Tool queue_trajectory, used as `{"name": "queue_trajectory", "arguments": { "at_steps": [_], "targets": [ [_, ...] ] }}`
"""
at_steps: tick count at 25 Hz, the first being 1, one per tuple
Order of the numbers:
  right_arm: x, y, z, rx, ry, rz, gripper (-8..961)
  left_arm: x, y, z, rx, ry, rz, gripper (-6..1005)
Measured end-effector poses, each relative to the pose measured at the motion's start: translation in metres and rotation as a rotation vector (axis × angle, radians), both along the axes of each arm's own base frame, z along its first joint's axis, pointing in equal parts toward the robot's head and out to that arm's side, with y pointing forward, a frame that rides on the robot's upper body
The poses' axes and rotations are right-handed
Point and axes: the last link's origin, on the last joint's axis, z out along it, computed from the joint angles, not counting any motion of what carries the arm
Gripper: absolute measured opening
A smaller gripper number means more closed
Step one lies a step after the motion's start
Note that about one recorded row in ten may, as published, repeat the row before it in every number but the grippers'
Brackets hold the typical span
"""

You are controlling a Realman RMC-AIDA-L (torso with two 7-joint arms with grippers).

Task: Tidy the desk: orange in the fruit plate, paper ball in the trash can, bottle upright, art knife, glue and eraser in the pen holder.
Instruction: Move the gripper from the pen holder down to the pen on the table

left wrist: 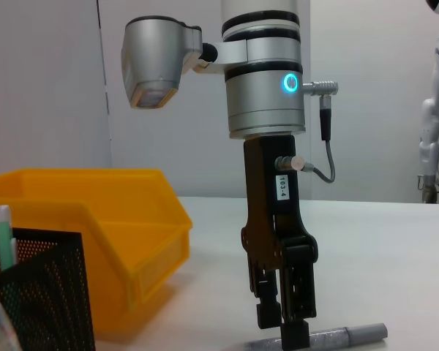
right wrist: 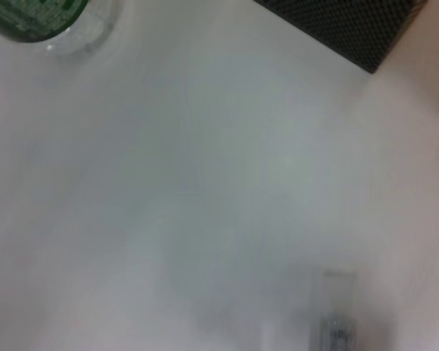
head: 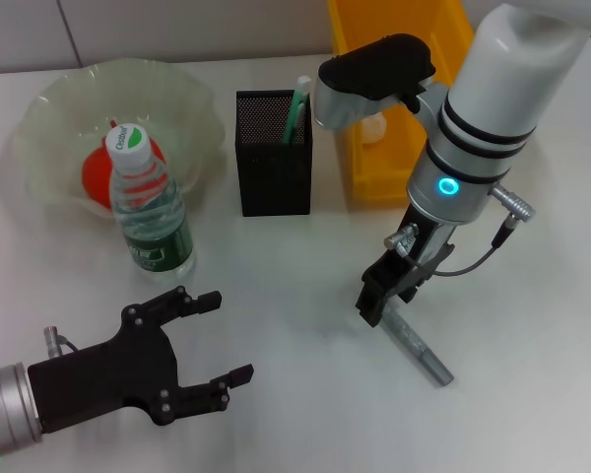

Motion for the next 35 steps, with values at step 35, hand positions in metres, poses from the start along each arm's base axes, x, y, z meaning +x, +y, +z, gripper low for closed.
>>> {"name": "queue_trajectory", "arguments": {
  "at_steps": [35],
  "targets": [
    [0.0052,-0.0010,-0.0024,-0.015,-0.030,-0.015,336,0.0002,-0.0046,-0.0023,-0.018,-0.002,-0.006,849]
  ]
}}
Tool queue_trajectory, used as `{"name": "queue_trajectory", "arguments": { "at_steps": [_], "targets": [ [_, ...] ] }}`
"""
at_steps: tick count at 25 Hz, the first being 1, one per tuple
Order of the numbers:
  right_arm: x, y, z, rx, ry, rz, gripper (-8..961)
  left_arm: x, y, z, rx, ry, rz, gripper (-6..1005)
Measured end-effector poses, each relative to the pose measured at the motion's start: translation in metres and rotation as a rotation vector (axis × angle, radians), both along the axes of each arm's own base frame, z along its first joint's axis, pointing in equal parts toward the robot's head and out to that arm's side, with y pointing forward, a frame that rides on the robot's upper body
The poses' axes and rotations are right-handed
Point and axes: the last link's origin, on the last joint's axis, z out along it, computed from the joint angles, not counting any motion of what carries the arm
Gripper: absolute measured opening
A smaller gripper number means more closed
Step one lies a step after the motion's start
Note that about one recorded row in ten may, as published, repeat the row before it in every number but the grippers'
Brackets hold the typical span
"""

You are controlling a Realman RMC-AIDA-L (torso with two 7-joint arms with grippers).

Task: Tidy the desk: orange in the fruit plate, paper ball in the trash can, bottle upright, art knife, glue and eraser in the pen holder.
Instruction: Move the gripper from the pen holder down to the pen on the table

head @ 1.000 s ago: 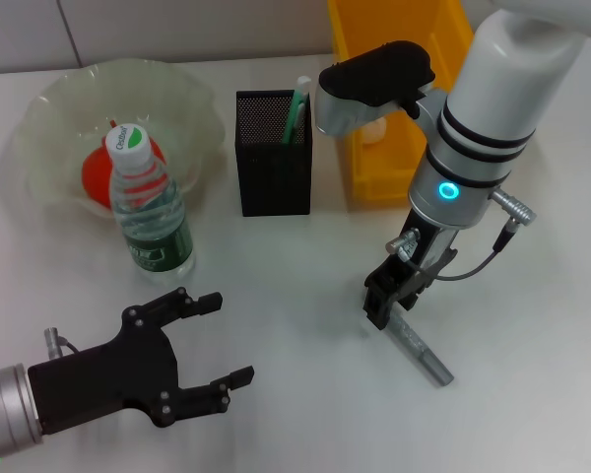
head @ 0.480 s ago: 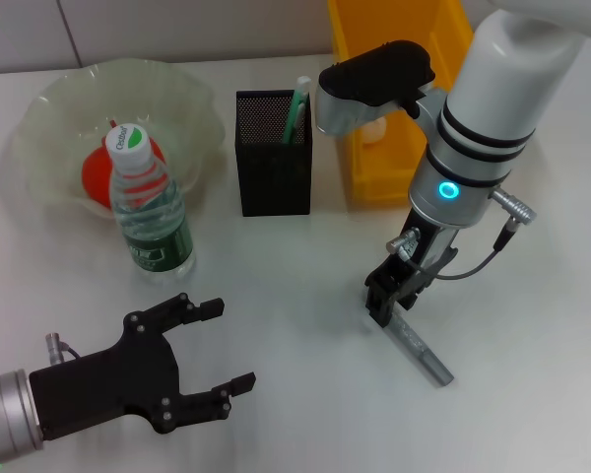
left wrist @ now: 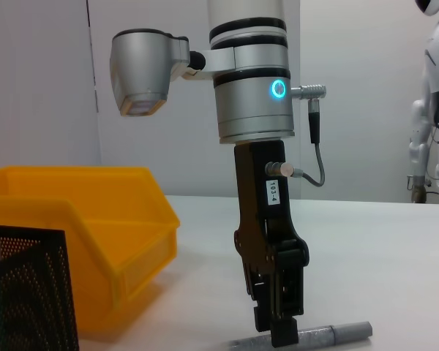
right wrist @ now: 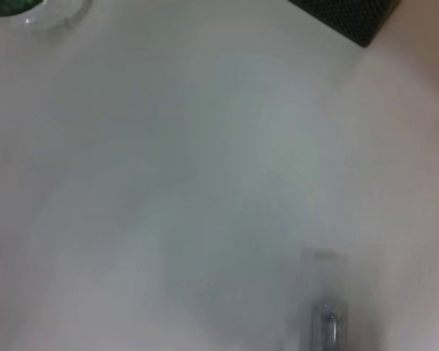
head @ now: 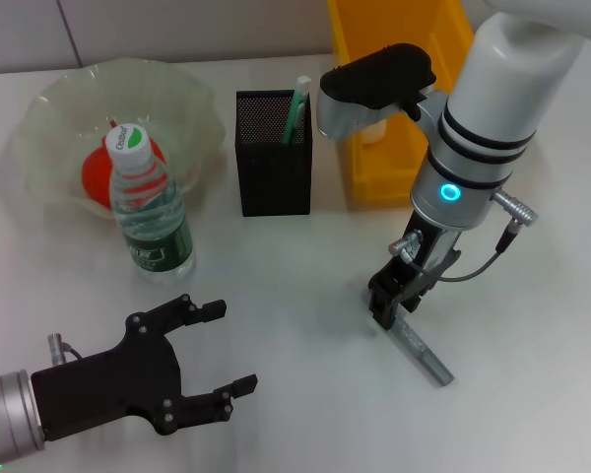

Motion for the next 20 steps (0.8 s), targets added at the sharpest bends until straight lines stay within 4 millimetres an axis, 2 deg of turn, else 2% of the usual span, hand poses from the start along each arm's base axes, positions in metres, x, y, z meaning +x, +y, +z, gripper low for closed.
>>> {"name": "queue_trajectory", "arguments": {
  "at_steps": [20],
  "targets": [
    [0.0057,0.0004,-0.0021,-0.005,-0.015,-0.002,268,0.0002,-0.0008,-0.0009,-0.002,-0.001,0.000,849]
  ]
}}
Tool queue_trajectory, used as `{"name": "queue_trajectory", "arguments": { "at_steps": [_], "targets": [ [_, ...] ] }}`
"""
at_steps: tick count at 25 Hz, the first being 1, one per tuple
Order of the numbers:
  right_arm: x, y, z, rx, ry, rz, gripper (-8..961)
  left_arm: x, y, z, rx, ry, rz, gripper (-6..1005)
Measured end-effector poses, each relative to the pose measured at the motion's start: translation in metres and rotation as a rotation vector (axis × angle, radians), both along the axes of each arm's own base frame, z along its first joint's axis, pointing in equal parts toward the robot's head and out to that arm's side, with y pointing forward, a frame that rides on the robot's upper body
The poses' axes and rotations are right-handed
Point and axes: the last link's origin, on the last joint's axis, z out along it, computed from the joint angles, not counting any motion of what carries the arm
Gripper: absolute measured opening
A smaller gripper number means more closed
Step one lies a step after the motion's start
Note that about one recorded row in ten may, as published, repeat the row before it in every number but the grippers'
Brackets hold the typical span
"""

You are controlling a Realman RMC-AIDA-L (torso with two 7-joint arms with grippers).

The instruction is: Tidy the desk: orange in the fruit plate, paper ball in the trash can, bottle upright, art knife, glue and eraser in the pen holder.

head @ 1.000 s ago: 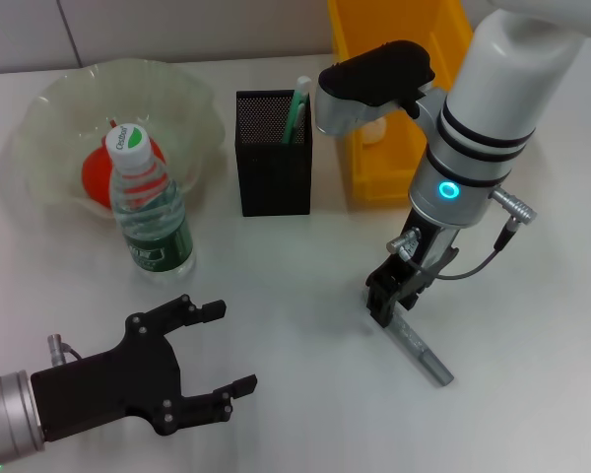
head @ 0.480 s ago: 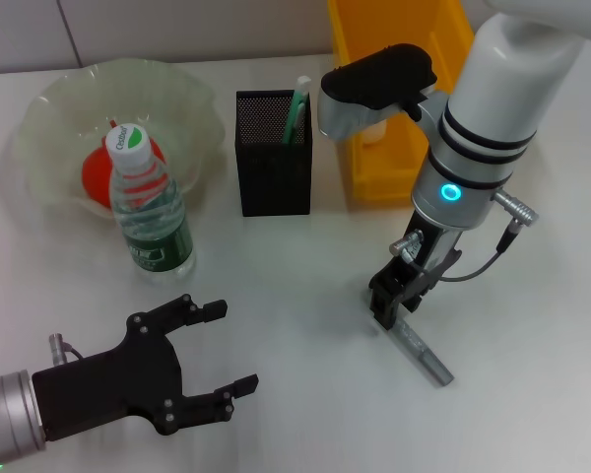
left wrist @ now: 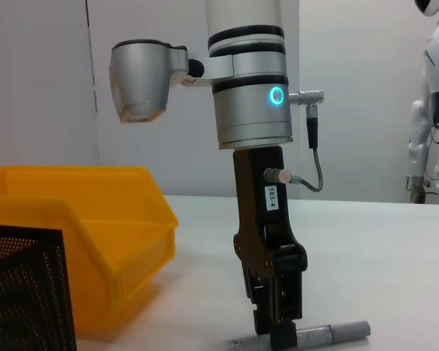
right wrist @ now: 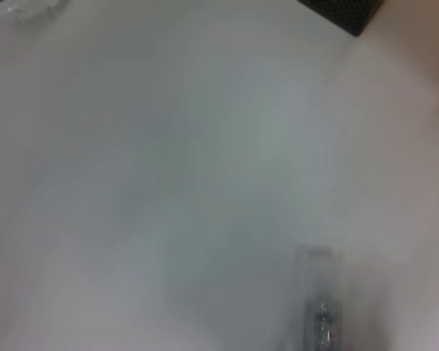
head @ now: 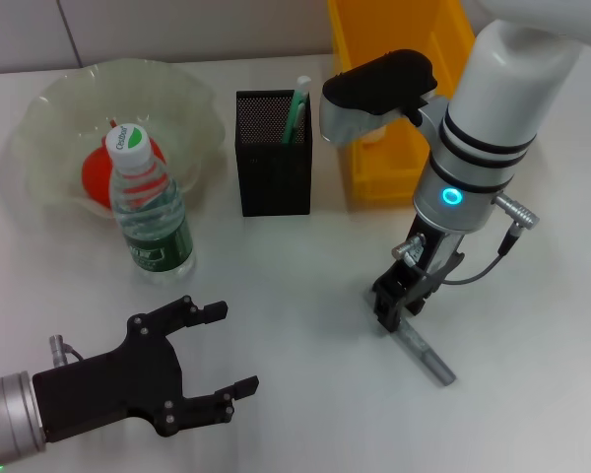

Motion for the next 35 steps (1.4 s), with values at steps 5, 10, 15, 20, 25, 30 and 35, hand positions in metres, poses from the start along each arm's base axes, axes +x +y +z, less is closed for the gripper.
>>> {"name": "queue_trajectory", "arguments": {
  "at_steps": [5,10,15,20,25,30,35],
  "targets": [
    [0.000,-0.002,-0.002,-0.013,-0.015,0.014,251,0.000,0.000,0.000,-0.001,0.000,0.000,849],
    [-0.003,-0.001,-0.002,-0.010,-0.005,0.033,200,0.000,0.000,0.000,-0.002,0.001,-0.001,848],
    [-0.003,-0.001,-0.001,-0.009,0.005,0.041,141,0.000,0.000,0.000,-0.002,0.001,-0.002,848],
    [-0.016,0.000,0.018,0.053,0.117,0.074,140,0.000,0.000,0.001,-0.004,-0.001,-0.004,848],
    [-0.040,0.004,0.071,0.232,0.327,0.186,141,0.001,-0.001,0.001,-0.007,-0.006,-0.008,848],
    [-0.044,0.012,0.111,0.444,0.512,0.394,139,0.002,0.000,0.001,-0.007,-0.007,-0.013,848],
    [-0.046,0.017,0.112,0.541,0.717,0.615,137,0.003,0.001,0.001,-0.006,-0.006,-0.015,848]
  ]
}}
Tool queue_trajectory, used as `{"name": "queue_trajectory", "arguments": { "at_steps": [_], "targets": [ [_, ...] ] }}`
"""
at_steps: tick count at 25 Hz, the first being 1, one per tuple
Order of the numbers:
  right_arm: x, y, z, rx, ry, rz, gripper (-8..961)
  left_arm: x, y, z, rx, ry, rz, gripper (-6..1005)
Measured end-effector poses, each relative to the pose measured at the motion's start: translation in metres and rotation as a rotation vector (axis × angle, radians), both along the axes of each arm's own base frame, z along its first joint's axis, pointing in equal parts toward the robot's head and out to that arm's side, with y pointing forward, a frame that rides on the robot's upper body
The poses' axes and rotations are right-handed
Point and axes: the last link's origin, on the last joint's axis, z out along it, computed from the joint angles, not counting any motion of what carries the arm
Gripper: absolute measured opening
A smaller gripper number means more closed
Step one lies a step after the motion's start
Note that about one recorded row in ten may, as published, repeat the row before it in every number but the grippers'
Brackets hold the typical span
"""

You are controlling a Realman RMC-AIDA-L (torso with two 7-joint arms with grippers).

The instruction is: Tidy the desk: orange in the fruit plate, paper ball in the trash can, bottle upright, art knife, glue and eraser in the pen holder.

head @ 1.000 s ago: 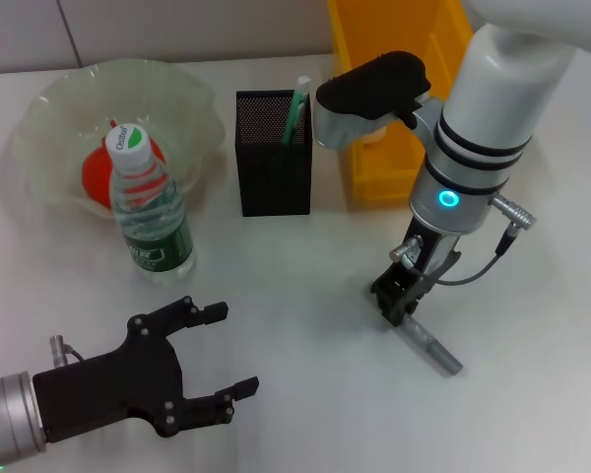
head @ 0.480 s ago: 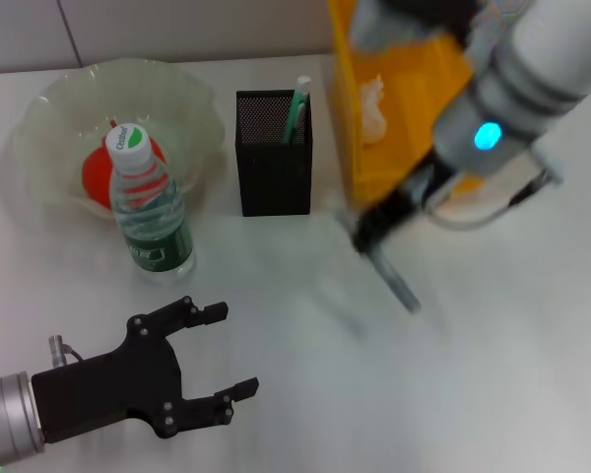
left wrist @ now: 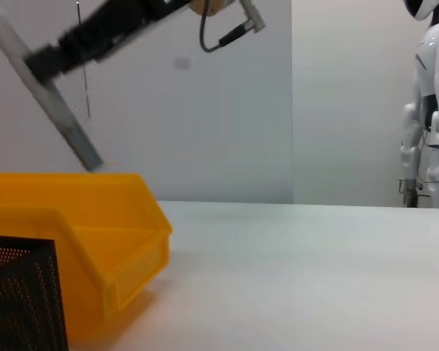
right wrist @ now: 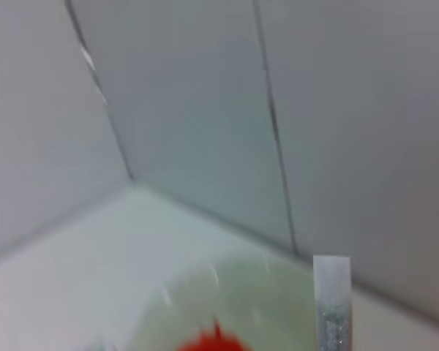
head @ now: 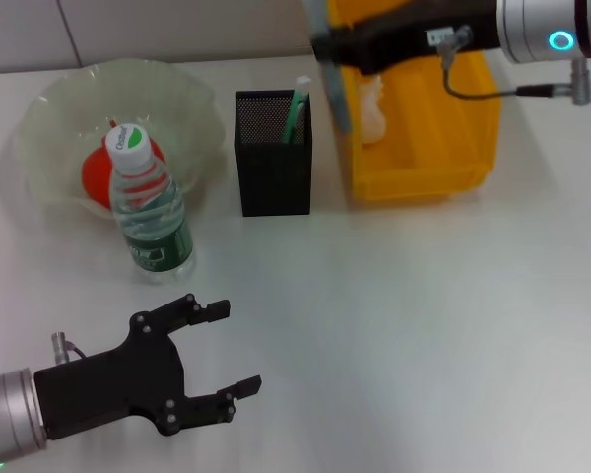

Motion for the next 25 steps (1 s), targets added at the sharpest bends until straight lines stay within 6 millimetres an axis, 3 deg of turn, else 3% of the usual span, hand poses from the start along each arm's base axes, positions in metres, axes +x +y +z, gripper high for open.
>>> {"name": "queue_trajectory", "arguments": {
  "at_steps": [6,14,19,25],
  "targets": [
    [0.003,0.001,-0.002,0.053,0.145,0.169,135,0.001,0.000,0.000,-0.004,-0.004,0.002,848],
    [0.043,0.004,-0.019,0.161,0.270,0.261,133,0.000,0.000,-0.001,0.005,-0.009,0.011,849],
    [0.056,0.008,-0.033,0.200,0.258,0.292,136,0.002,0.001,-0.001,0.001,-0.008,0.002,849],
    [0.059,0.016,-0.050,0.181,0.250,0.275,140,0.002,0.000,-0.003,-0.005,-0.007,0.000,848]
  ]
}}
